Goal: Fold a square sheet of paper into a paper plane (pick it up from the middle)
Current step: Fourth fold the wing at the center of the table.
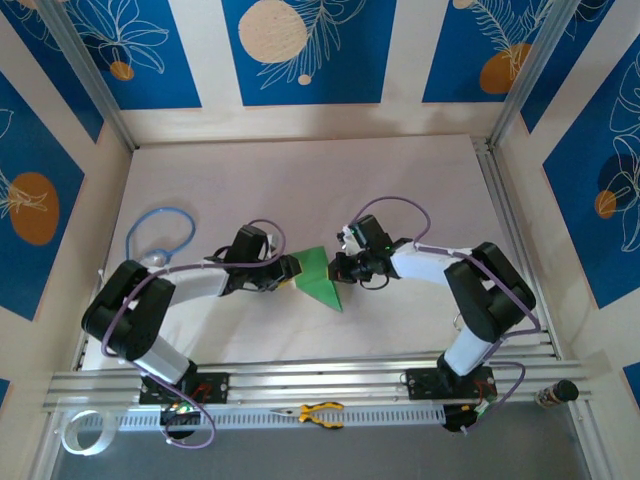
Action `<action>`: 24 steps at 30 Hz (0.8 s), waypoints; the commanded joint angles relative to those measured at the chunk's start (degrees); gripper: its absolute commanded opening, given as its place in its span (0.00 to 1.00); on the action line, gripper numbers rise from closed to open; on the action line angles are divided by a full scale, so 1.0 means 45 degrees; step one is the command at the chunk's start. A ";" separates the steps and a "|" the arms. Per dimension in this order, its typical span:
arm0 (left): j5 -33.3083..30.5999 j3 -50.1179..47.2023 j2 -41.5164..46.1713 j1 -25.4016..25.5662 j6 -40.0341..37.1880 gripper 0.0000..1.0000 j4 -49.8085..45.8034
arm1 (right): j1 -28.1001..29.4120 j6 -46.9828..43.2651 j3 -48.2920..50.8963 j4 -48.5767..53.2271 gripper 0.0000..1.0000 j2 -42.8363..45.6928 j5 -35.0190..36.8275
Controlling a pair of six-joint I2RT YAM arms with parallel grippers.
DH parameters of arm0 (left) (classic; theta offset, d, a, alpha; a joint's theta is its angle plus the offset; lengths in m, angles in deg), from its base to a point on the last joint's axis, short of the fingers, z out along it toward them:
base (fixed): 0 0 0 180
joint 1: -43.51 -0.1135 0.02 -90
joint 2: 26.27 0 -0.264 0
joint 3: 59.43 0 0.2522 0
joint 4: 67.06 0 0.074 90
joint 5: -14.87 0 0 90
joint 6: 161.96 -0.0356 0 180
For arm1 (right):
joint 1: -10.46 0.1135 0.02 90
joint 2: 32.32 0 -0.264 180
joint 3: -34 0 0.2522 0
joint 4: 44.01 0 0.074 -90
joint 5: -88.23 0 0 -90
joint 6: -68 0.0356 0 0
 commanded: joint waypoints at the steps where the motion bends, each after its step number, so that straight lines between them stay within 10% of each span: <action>1: -0.0422 -0.0156 0.0509 -0.0182 -0.0018 0.47 -0.0489 | -0.0190 -0.0138 0.0326 -0.0622 0.02 0.0617 -0.0777; 24: 0.1867 0.0294 -0.1556 -0.0324 0.1944 0.49 0.3428 | -0.2174 0.1009 0.1758 -0.3215 0.00 0.1473 -0.3848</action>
